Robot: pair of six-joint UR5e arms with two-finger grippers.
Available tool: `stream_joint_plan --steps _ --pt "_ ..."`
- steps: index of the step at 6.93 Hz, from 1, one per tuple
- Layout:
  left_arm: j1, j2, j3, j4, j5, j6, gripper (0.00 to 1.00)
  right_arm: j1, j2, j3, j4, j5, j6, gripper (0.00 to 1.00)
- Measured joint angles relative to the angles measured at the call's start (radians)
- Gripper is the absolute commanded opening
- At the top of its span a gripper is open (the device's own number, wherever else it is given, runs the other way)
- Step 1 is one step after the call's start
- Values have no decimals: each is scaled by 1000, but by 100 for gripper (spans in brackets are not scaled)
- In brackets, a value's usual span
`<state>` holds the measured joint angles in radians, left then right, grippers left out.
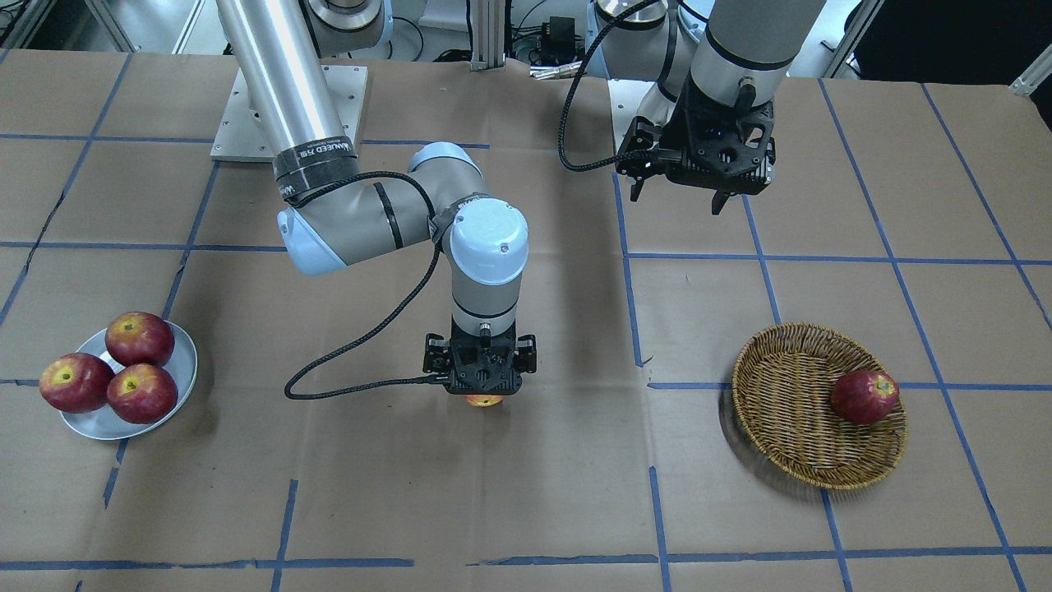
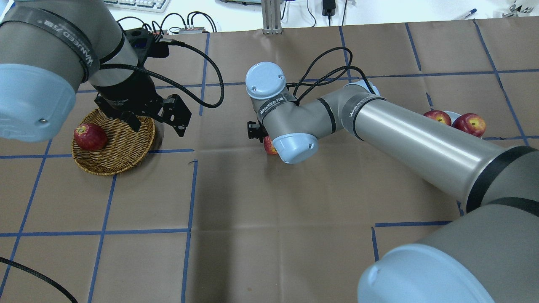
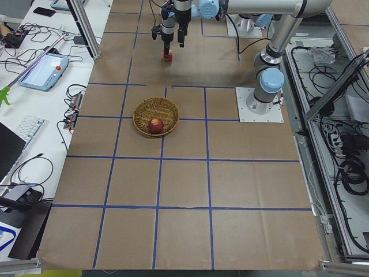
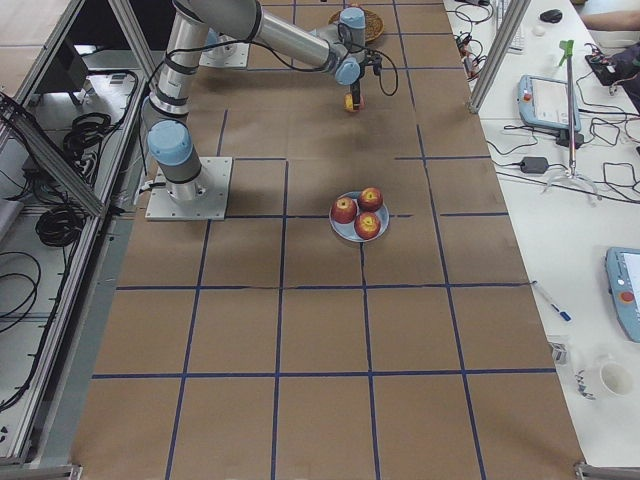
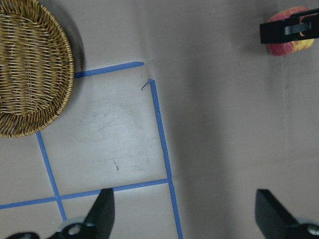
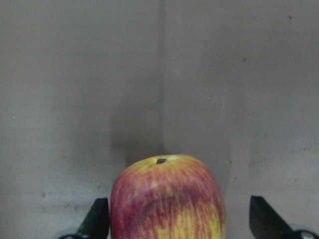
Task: Transfer apple from basket to plate
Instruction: 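Lower the right gripper onto the red-yellow apple and grasp it, then carry the apple with the right gripper to the white plate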
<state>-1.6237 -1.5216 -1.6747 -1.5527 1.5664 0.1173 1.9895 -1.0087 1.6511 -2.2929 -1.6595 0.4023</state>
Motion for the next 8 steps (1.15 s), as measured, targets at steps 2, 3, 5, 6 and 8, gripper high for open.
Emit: stream_joint_plan --steps 2,3,5,6,8 --pt "-3 -9 3 9 -1 -5 99 2 6 7 0 4 5 85" --pt "-3 -11 3 11 -1 -7 99 2 6 15 -1 6 6 68" --pt "-4 -11 2 11 -2 -4 99 1 1 24 -7 10 6 63" --pt "-4 -11 1 12 -2 -4 99 -1 -4 20 -9 10 6 63" --pt "-4 -12 2 14 -2 -8 99 -16 -33 -4 -1 9 5 63"
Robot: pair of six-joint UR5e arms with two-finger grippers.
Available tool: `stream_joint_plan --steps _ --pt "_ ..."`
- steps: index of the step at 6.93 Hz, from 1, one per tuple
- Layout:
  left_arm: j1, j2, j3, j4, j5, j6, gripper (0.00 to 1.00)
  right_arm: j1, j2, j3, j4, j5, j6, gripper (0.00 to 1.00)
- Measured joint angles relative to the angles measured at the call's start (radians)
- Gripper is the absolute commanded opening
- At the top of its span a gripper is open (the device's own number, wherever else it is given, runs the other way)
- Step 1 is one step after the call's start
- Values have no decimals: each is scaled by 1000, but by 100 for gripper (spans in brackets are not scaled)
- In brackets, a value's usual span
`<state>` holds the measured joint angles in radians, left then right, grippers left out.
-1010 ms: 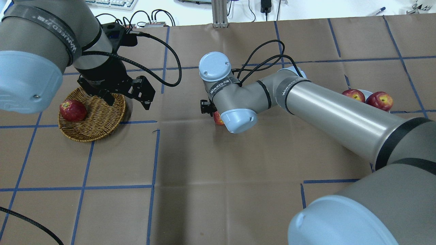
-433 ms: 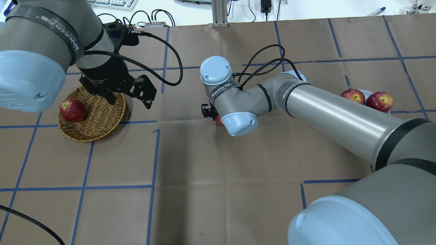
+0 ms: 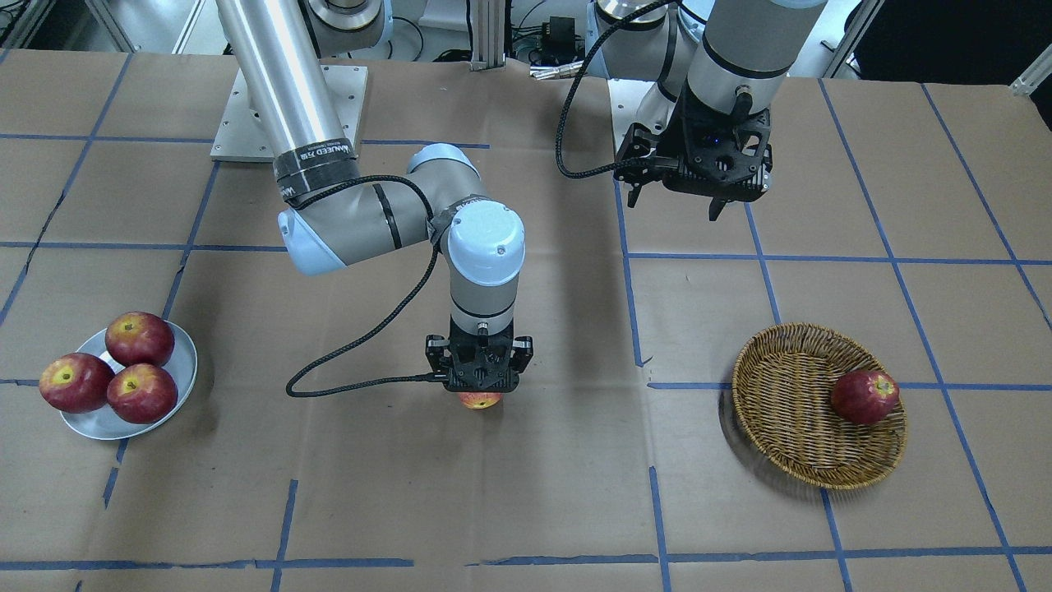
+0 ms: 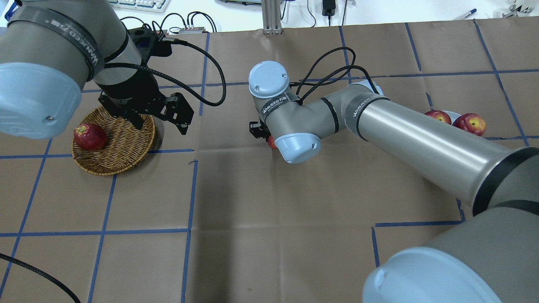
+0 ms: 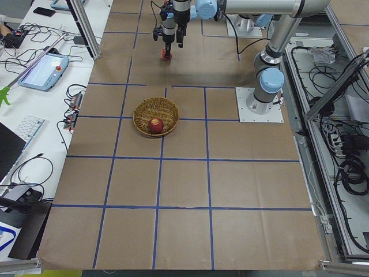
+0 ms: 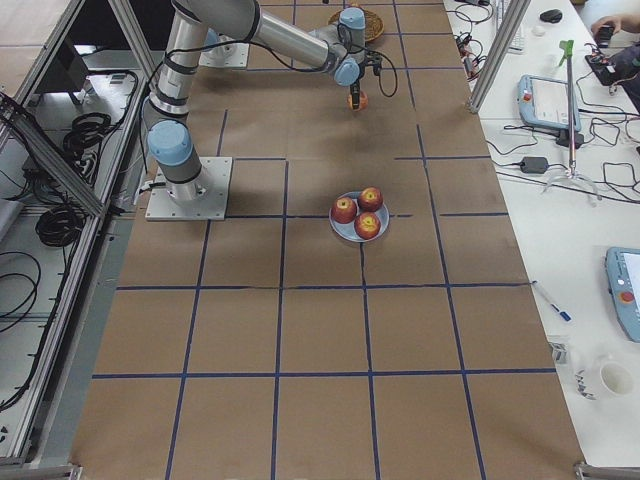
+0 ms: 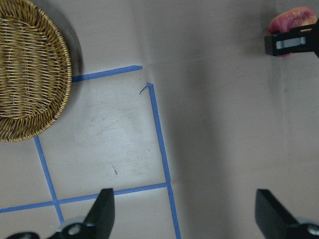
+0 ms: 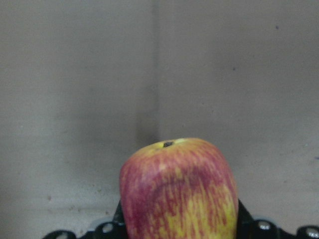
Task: Transfer apple from basket to plate
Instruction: 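Carry the apple with the right gripper to the white plate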
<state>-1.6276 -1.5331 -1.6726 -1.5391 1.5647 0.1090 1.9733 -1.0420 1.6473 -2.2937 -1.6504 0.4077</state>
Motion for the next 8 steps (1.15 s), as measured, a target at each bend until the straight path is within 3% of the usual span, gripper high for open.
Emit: stream_joint_plan --steps 3,6,8 --pt "1 0 1 1 1 -2 99 -107 -140 -9 139 1 -63 63" --pt "0 0 2 1 0 0 99 -409 -305 13 360 -3 -418 63" --pt "1 1 2 1 1 0 99 -602 -348 66 383 -7 -637 63"
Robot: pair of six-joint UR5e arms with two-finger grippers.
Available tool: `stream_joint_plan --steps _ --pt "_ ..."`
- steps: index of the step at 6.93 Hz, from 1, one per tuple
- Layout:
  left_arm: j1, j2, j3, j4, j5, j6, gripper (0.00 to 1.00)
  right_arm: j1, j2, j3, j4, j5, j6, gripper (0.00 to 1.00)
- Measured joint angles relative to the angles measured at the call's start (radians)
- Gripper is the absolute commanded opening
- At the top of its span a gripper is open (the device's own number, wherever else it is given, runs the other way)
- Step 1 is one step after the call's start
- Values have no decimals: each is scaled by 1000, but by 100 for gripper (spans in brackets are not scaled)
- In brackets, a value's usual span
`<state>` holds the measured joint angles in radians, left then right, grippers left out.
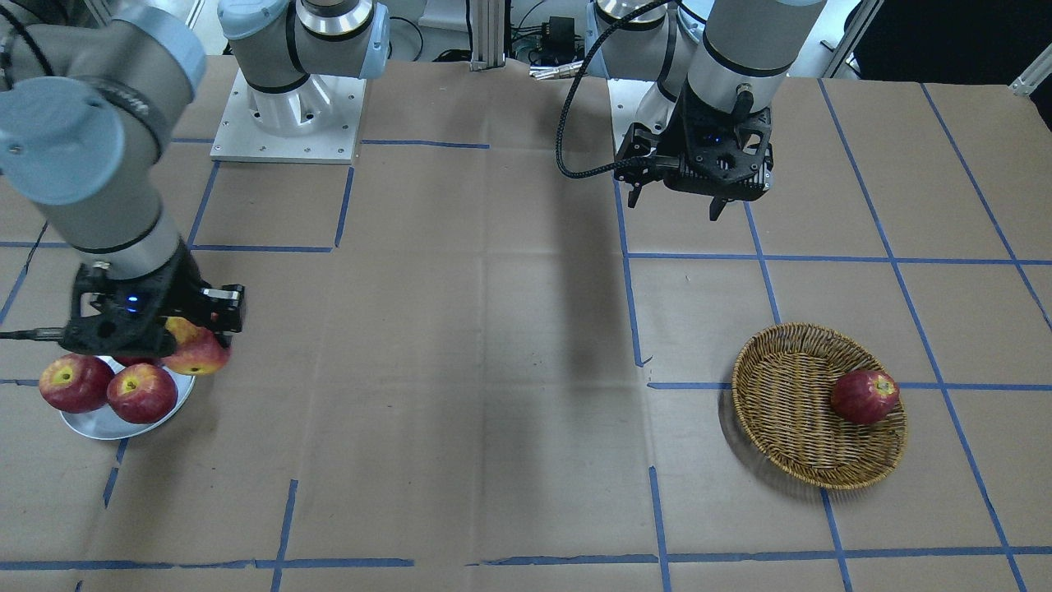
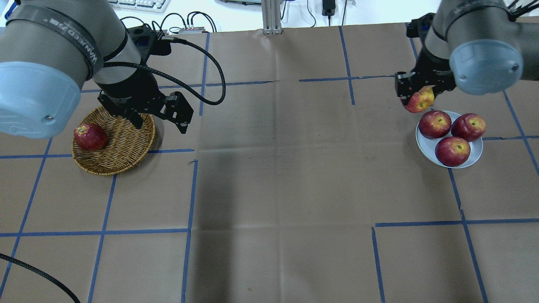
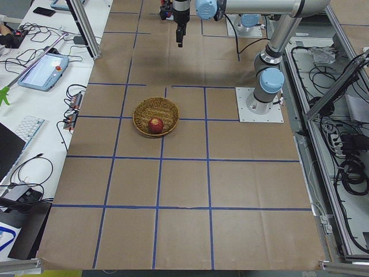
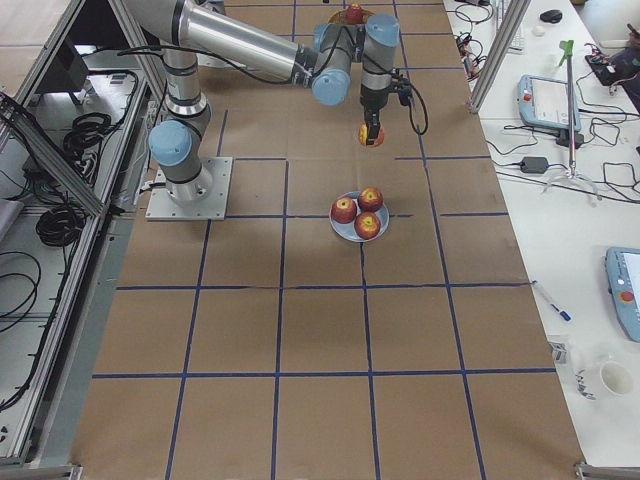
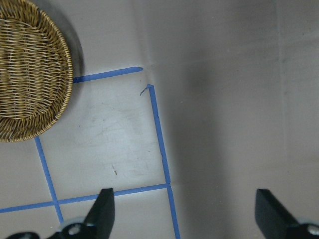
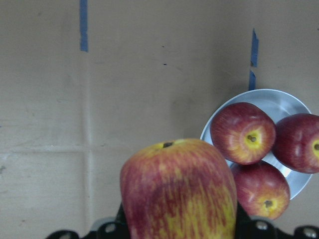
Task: Transfer apple from basket to plate
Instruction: 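Carry the apple with the right gripper to the white plate, then lower the apple onto the plate and open the right gripper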
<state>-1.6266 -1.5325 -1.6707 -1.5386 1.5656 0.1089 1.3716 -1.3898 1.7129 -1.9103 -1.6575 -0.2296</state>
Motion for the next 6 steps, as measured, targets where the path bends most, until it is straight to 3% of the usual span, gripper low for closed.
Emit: stream_joint_plan --steps 3,5,6 --pt "1 0 -2 0 0 3 99 -206 21 47 -39 12 -280 63" --pt "1 0 -3 0 1 4 99 -232 79 80 -108 13 -313 64" --pt "1 0 -3 0 1 5 99 -234 94 91 -122 14 -317 81"
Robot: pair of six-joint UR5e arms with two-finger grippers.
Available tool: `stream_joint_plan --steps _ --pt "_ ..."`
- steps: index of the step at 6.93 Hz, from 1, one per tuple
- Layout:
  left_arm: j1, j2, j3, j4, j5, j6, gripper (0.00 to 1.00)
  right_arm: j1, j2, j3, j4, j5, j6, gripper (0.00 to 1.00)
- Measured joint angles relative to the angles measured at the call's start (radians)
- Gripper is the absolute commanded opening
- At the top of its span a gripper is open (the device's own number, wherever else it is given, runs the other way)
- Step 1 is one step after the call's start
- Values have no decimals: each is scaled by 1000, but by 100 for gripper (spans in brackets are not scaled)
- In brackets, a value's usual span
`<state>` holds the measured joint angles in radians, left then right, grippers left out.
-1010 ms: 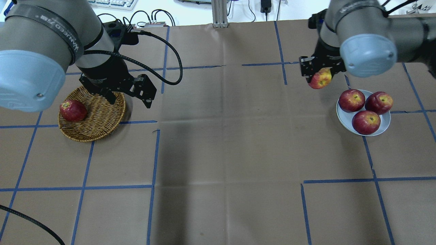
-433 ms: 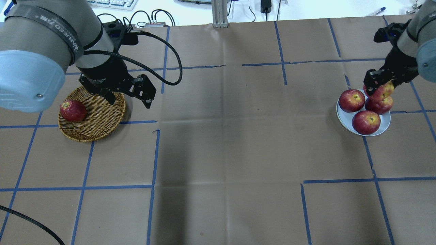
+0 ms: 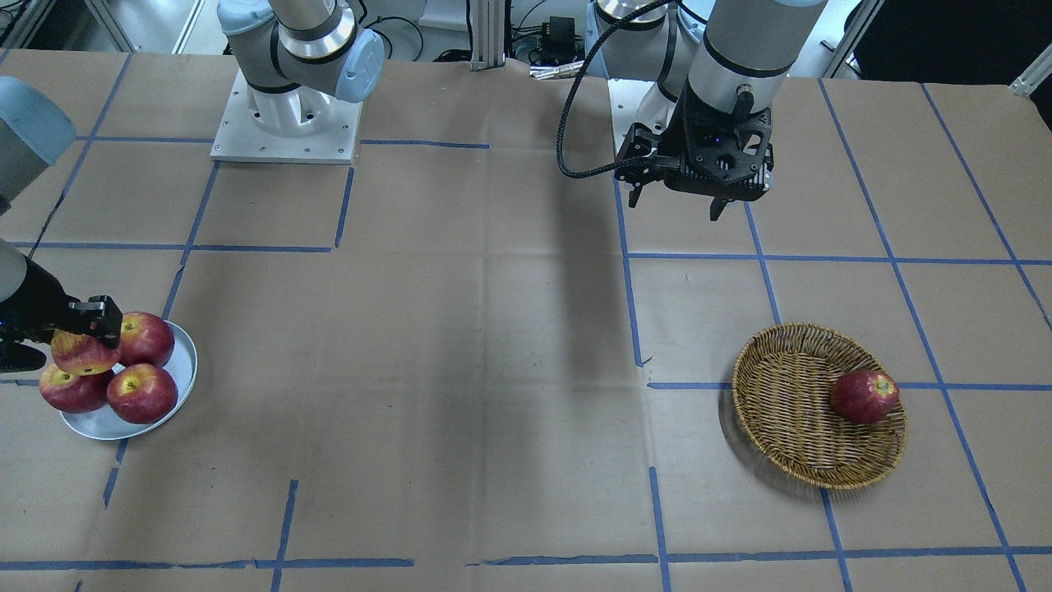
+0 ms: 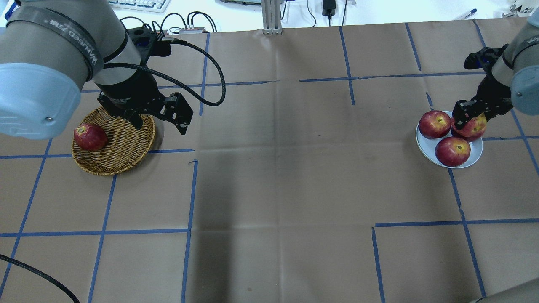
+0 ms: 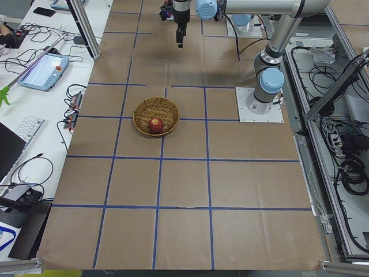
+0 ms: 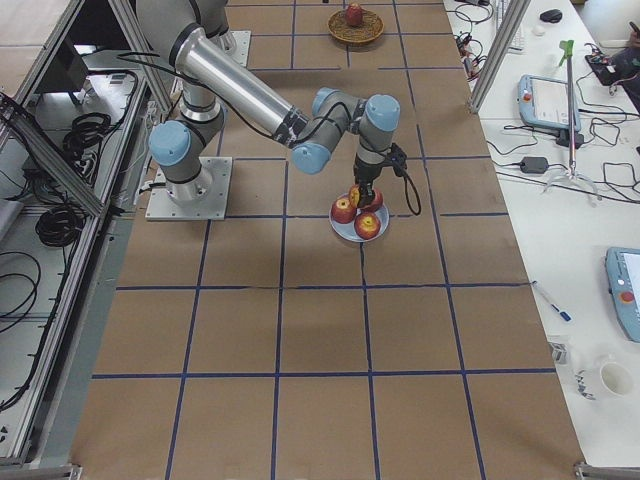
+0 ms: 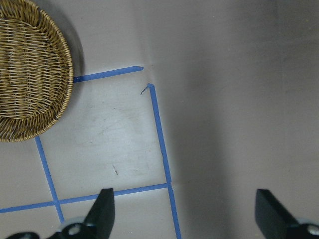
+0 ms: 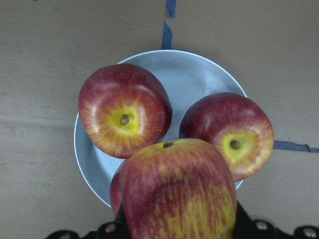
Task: Transfer apple from basket to plate
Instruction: 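Lower the apple onto the plate and open the right gripper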
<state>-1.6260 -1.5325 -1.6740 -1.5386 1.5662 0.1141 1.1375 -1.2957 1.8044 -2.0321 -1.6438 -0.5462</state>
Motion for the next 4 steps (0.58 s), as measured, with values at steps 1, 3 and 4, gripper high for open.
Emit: stream_joint_plan --steps 1,3,4 --pt "0 0 -1 0 0 1 99 0 6 9 -5 0 -2 100" --pt "0 1 -1 0 0 2 99 -1 0 7 0 -3 -3 100" --pt "0 1 -1 0 0 2 99 0 -7 -12 10 -3 -2 100"
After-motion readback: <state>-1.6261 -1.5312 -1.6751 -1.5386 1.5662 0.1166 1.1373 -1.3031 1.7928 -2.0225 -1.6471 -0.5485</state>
